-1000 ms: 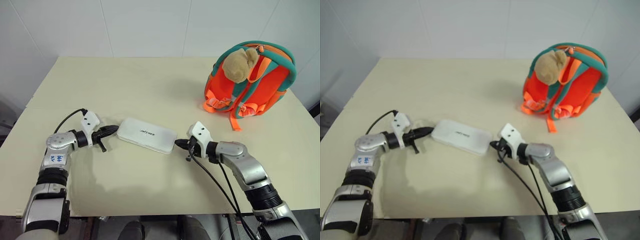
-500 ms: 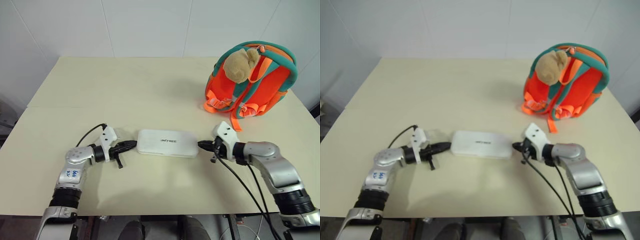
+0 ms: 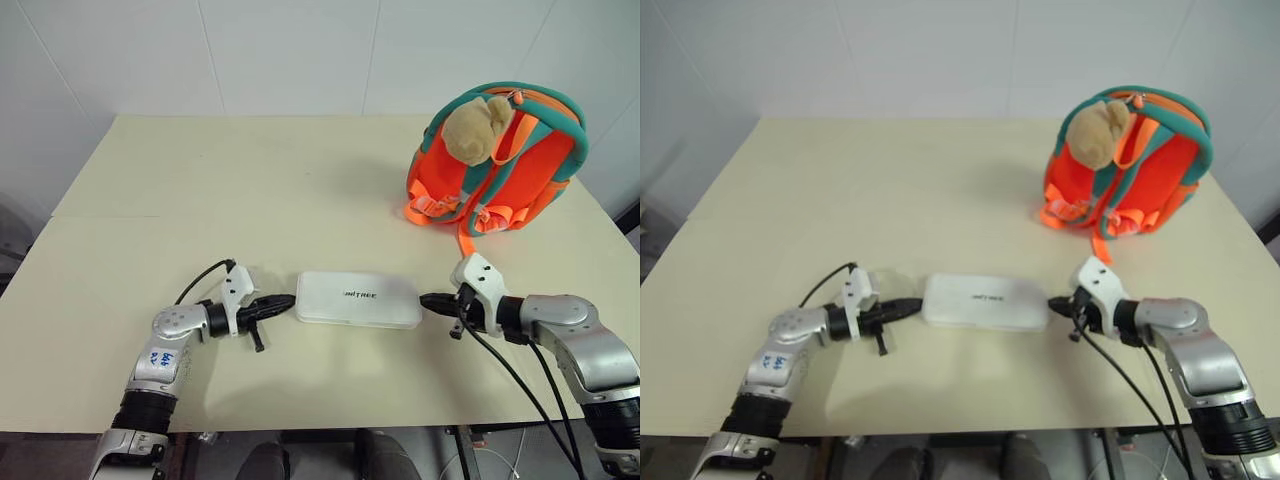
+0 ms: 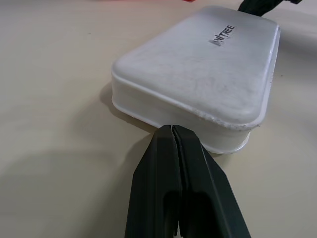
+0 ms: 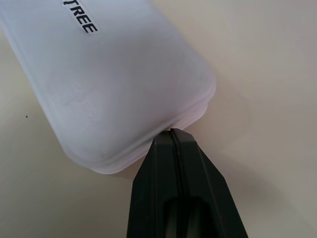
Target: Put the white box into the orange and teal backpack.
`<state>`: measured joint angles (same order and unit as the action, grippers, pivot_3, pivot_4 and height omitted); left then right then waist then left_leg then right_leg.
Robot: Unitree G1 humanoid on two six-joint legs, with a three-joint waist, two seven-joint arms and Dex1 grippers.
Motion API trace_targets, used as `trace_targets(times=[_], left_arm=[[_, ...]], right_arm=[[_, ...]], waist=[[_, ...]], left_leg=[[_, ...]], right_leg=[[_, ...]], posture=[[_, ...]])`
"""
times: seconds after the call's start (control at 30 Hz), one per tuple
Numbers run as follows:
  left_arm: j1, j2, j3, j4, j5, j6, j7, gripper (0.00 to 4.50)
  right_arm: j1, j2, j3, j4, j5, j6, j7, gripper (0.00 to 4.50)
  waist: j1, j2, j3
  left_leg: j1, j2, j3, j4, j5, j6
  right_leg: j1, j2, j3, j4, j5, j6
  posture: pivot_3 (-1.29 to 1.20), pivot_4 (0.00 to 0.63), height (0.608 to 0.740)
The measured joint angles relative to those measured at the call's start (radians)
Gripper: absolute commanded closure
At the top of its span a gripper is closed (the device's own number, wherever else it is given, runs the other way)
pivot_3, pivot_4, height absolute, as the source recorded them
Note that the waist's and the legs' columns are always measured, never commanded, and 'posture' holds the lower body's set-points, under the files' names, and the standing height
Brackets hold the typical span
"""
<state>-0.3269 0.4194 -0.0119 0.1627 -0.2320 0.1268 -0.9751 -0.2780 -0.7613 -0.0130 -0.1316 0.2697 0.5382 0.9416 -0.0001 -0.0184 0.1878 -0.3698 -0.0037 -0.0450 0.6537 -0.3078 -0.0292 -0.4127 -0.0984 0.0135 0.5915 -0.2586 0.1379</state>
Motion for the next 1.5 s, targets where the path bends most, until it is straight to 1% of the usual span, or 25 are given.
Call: trace_targets(times=[0.17, 0.3, 0.5, 0.53, 0.57, 0.63, 0.8, 0.83, 0.87, 0.93, 0.97, 1.07, 1.17, 1.23, 1.37, 1.5], left_arm=[[0.018, -0.001, -0.011, -0.016, -0.004, 0.005, -0.001, 4.46], [0.02, 0.005, -0.012, -0.02, -0.004, 0.006, -0.001, 4.46], [0.007, 0.065, -0.007, 0.013, 0.006, -0.017, 0.009, 4.46], [0.002, 0.086, 0.0, 0.024, 0.006, -0.016, 0.007, 4.49], [-0.003, 0.102, 0.009, 0.037, 0.005, -0.011, 0.005, 4.3], [-0.018, 0.127, 0.021, 0.049, -0.001, 0.014, -0.003, 3.9], [-0.08, 0.194, 0.054, 0.051, -0.045, 0.138, -0.032, 2.42], [-0.094, 0.204, 0.055, 0.052, -0.061, 0.183, -0.042, 2.07], [-0.105, 0.214, 0.055, 0.053, -0.08, 0.244, -0.053, 1.87], [-0.12, 0.23, 0.052, 0.054, -0.119, 0.372, -0.074, 1.21], [-0.128, 0.232, 0.053, 0.053, -0.137, 0.425, -0.08, 0.88], [-0.165, 0.25, 0.052, 0.041, -0.245, 0.672, -0.114, 0.03], [-0.197, 0.252, 0.052, -0.007, -0.319, 0.829, -0.12, 0.03], [-0.202, 0.218, 0.05, -0.033, -0.331, 0.883, -0.082, 0.03], [-0.183, 0.188, 0.021, -0.063, -0.343, 0.933, -0.046, 0.03], [-0.183, 0.162, 0.001, -0.087, -0.343, 0.933, -0.015, 0.03]], right_arm=[[-0.01, 0.005, 0.004, 0.055, 0.0, -0.039, 0.008, 4.38], [-0.016, 0.006, 0.005, 0.061, 0.0, -0.049, 0.013, 4.38], [-0.016, -0.01, 0.005, 0.061, 0.023, -0.032, 0.042, 4.38], [-0.016, -0.025, 0.003, 0.061, 0.028, -0.02, 0.047, 4.03], [-0.016, -0.034, -0.002, 0.06, 0.031, -0.008, 0.049, 3.66], [-0.015, -0.058, -0.012, 0.061, 0.033, 0.02, 0.049, 3.15], [-0.048, -0.127, -0.056, 0.08, 0.058, 0.088, 0.066, 1.48], [-0.062, -0.134, -0.067, 0.081, 0.071, 0.114, 0.069, 1.11], [-0.079, -0.136, -0.074, 0.081, 0.087, 0.148, 0.071, 0.86], [-0.109, -0.141, -0.082, 0.08, 0.131, 0.238, 0.074, 0.15], [-0.117, -0.143, -0.086, 0.078, 0.152, 0.281, 0.075, 0.0], [-0.157, -0.149, -0.1, 0.042, 0.259, 0.466, 0.085, 0.0], [-0.212, -0.138, -0.119, 0.004, 0.325, 0.59, 0.045, 0.0], [-0.229, -0.124, -0.129, -0.026, 0.379, 0.682, 0.024, 0.0], [-0.229, -0.121, -0.11, -0.067, 0.433, 0.776, 0.01, 0.0], [-0.229, -0.121, -0.079, -0.069, 0.44, 0.797, -0.012, 0.0]], waist=[[0.001, 0.0, 0.0], [0.001, 0.0, 0.0], [-0.001, 0.0, 0.0], [-0.001, 0.0, 0.0], [-0.001, 0.0, 0.0], [-0.001, 0.0, 0.0], [0.0, 0.0, 0.0], [0.0, 0.0, 0.0], [-0.001, 0.0, 0.0], [-0.003, 0.0, 0.0], [-0.003, 0.0, 0.0], [-0.003, 0.0, 0.0], [-0.002, 0.0, 0.0], [-0.001, 0.0, 0.0], [0.0, 0.0, 0.0], [0.002, 0.0, 0.0]], left_leg=[[0.0, 0.0, 0.0, 0.0, 0.0, 0.0], [0.0, 0.0, 0.0, 0.0, 0.0, 0.0], [0.0, 0.0, 0.0, 0.0, 0.0, 0.0], [0.0, 0.0, 0.0, 0.0, 0.0, 0.0], [0.0, 0.0, 0.0, 0.0, 0.0, 0.0], [0.0, 0.0, 0.0, 0.0, 0.0, 0.0], [0.0, 0.0, 0.0, -0.001, 0.0, 0.0], [0.0, 0.0, 0.0, -0.001, 0.0, 0.0], [0.0, 0.0, 0.0, -0.001, 0.0, 0.0], [-0.001, 0.0, 0.0, -0.001, 0.0, 0.0], [-0.001, 0.0, 0.0, -0.001, 0.0, 0.0], [-0.001, 0.0, -0.001, -0.001, -0.001, 0.001], [-0.001, 0.0, -0.001, -0.001, -0.001, 0.001], [-0.001, 0.0, -0.001, -0.002, -0.001, 0.001], [-0.002, 0.0, -0.001, -0.002, -0.001, 0.001], [-0.002, -0.001, -0.001, -0.001, -0.001, 0.001]], right_leg=[[0.0, 0.0, 0.0, 0.0, 0.0, 0.0], [0.0, 0.0, 0.0, 0.0, 0.0, 0.0], [0.0, 0.0, 0.0, 0.0, 0.0, 0.0], [0.0, 0.0, 0.0, 0.0, 0.0, 0.0], [0.0, 0.0, 0.0, 0.0, 0.0, 0.0], [0.0, 0.0, 0.0, 0.0, 0.0, 0.0], [0.0, 0.0, 0.0, 0.0, 0.0, 0.0], [0.0, 0.0, 0.0, 0.0, 0.0, 0.0], [0.0, 0.0, 0.0, 0.001, 0.0, 0.0], [0.0, 0.0, 0.0, 0.002, 0.0, 0.0], [0.0, 0.0, 0.0, 0.001, 0.0, 0.0], [-0.001, 0.0, -0.001, 0.002, 0.0, 0.0], [0.0, 0.0, -0.001, 0.001, 0.0, 0.0], [0.0, 0.0, -0.001, 0.001, 0.0, 0.0], [-0.001, 0.0, -0.001, 0.0, 0.0, 0.0], [0.0, -0.001, -0.001, 0.0, 0.0, 0.0]], posture=[[0.0, 0.15, 0.74], [0.0, 0.15, 0.74], [0.0, 0.15, 0.74], [0.0, 0.15, 0.74], [0.0, 0.15, 0.74], [0.0, 0.15, 0.74], [0.0, 0.15, 0.74], [0.0, 0.15, 0.74], [0.0, 0.15, 0.74], [0.0, 0.15, 0.74], [0.0, 0.15, 0.74], [0.0, 0.15, 0.74], [0.0, 0.15, 0.74], [0.0, 0.15, 0.74], [0.0, 0.15, 0.74], [0.0, 0.15, 0.74]])
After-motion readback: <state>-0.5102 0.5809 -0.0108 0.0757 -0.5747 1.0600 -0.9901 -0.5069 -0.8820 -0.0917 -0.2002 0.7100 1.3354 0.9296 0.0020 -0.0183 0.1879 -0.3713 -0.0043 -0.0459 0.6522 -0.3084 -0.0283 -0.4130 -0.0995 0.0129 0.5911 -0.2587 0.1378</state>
